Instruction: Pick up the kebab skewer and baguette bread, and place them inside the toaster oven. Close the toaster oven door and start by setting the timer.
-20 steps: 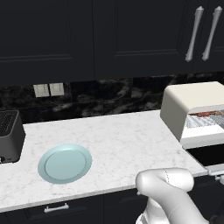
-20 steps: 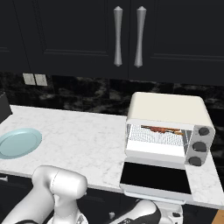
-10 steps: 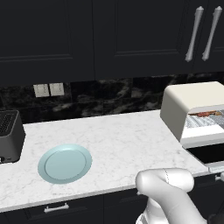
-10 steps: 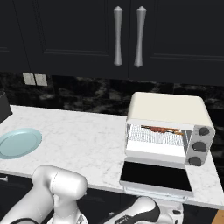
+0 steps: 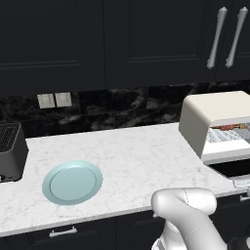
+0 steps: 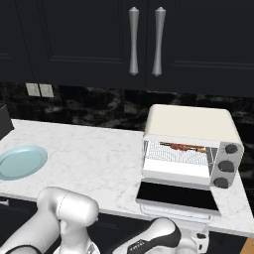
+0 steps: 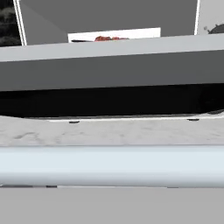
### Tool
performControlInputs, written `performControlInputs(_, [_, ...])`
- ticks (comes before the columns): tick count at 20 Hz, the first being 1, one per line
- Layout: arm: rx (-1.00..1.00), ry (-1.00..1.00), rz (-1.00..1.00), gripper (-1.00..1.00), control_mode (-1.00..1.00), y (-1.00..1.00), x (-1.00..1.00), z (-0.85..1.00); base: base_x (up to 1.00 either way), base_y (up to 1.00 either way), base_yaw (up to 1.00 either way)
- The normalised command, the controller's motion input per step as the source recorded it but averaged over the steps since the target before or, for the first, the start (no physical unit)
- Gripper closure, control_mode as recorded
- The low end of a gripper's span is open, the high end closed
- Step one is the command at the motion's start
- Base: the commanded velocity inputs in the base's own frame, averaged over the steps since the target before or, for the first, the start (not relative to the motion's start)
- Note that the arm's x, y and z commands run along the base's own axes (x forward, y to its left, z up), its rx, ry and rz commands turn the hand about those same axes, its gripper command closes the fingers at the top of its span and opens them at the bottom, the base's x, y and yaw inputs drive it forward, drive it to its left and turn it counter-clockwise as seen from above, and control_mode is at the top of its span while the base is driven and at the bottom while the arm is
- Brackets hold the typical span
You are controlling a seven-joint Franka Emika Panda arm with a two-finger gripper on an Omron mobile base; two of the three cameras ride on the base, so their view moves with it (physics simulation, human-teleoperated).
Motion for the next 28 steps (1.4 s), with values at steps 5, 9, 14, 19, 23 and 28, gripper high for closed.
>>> performControlInputs(5, [0.0, 0.0, -0.01, -1.0, -1.0, 0.0, 0.12, 0.5, 0.0, 0.0, 0.0])
performControlInputs(9, [0.0, 0.0, -0.02, -1.0, -1.0, 0.0, 0.11, 0.57, 0.0, 0.0, 0.0])
performControlInputs(14, [0.0, 0.0, -0.04, -1.0, -1.0, 0.0, 0.1, 0.56, 0.0, 0.0, 0.0])
performControlInputs(19, [0.0, 0.0, -0.04, -1.0, -1.0, 0.0, 0.16, 0.62, 0.0, 0.0, 0.0])
performControlInputs(23, [0.0, 0.0, -0.03, -1.0, -1.0, 0.0, 0.19, 0.58, 0.0, 0.0, 0.0])
performControlInputs(28, [0.0, 0.0, -0.02, -1.0, -1.0, 0.0, 0.26, 0.58, 0.0, 0.0, 0.0])
